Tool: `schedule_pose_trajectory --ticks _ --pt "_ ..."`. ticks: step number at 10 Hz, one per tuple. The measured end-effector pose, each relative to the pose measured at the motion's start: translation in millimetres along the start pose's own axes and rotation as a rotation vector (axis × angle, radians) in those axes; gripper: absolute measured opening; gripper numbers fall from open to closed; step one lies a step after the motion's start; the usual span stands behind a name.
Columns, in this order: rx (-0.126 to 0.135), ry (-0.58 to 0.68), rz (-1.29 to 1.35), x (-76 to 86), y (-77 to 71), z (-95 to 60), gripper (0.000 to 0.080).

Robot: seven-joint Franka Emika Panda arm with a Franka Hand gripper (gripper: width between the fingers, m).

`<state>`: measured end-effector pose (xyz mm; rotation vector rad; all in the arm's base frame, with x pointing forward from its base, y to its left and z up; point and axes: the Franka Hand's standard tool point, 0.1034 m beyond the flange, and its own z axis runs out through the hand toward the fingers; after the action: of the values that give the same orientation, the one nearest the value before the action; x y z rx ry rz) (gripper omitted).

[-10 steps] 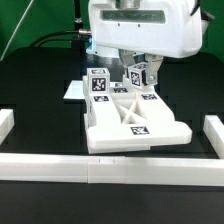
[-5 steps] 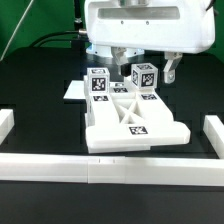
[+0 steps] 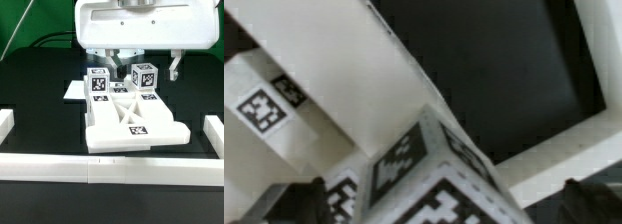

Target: Assemble chair

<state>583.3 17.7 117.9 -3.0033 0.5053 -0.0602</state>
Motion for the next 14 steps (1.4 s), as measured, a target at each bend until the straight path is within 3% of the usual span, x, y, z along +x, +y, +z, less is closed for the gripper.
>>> schedule_pose_trajectory --ticks 4,8,11,14 --pt "-0.026 -0.005 -0.314 1.1 -1.0 -1.1 0.0648" --pt "-0.026 -0.032 -0.327 -2.2 1.2 0.0 0.0648" --pt "-0.023 -0.203 -0.323 -10.8 0.8 2.1 0.0648" --pt "-0.025 -0.180 -0.329 -8.3 -1.6 5.4 0.0623"
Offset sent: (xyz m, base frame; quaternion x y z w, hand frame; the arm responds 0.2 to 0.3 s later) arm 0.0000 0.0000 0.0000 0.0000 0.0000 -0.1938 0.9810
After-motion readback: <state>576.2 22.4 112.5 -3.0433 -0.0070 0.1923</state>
